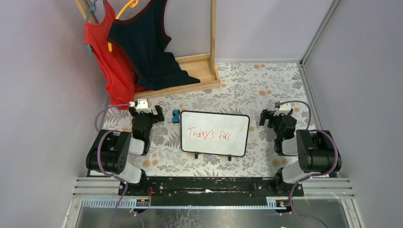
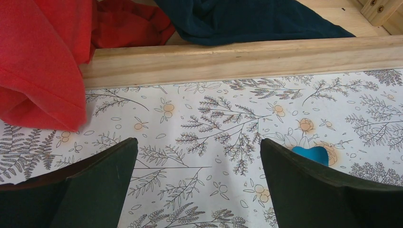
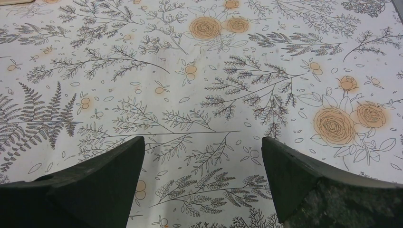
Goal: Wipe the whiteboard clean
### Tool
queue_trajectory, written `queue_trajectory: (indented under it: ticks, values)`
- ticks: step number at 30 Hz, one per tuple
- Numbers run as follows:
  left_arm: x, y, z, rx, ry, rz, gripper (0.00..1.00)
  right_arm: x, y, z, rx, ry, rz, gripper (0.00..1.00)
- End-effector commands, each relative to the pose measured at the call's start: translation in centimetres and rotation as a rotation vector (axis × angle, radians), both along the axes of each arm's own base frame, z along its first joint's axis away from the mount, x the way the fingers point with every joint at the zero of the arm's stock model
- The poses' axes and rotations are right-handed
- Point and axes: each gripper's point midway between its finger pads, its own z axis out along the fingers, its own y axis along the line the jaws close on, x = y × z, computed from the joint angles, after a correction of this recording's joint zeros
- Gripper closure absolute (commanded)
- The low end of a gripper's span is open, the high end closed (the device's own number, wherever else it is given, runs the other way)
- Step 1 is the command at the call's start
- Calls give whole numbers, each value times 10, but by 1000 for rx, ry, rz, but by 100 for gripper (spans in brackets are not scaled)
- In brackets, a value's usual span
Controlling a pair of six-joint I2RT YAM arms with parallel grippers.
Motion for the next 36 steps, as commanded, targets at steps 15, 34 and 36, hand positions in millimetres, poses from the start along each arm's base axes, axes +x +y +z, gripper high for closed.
queue_trajectory:
  ticks: [15,34,36]
  values:
    - [8,-5,14,11,-44,-41,24,12,1,23,2,-86,11,1]
    - [67,-73,95,-172,497,-42,43,13,1,24,3,-88,11,1]
    - [70,-76,97,-154,556,-19,44,12,1,24,4,-87,11,1]
